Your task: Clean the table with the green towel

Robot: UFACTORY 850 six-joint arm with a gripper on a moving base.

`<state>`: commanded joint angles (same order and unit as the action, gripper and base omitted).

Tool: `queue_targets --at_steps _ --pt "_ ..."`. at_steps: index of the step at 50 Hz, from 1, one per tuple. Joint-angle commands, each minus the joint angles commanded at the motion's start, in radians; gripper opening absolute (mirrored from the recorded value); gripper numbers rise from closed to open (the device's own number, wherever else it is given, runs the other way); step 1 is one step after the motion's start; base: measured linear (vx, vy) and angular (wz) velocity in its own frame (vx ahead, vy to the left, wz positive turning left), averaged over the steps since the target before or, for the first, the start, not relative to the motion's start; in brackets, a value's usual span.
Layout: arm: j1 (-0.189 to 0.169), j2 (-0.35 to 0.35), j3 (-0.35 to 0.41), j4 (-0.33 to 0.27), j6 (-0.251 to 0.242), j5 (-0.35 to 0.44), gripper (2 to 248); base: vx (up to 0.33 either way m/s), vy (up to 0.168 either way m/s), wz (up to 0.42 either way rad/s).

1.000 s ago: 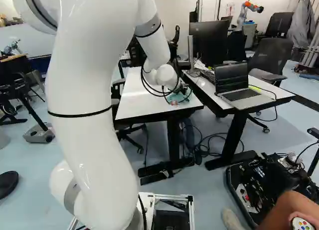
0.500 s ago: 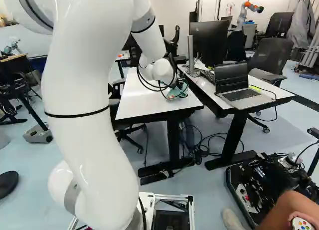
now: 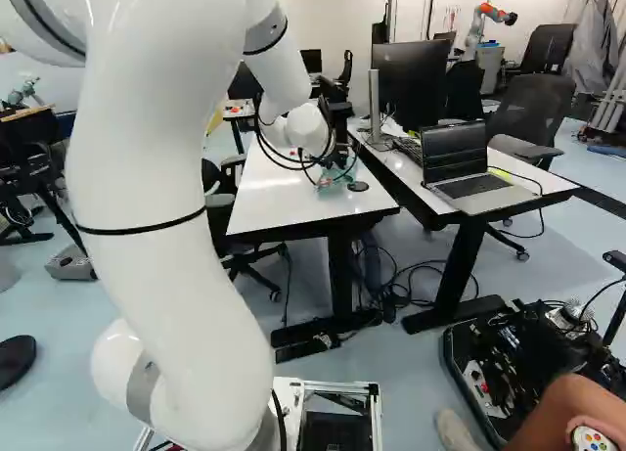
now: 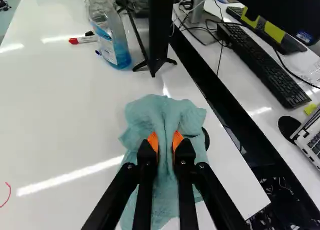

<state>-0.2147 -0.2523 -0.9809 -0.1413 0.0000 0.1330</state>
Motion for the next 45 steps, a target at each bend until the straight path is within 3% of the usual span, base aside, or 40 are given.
queue_targets --at_steps 29,45 --pt "0.075 0.034 -0.008 0.004 0.000 -0.093 50 0.000 0.000 0.000" --pt "0.118 0.033 -0.009 0.035 0.000 -0.125 50 0.000 0.000 0.000"
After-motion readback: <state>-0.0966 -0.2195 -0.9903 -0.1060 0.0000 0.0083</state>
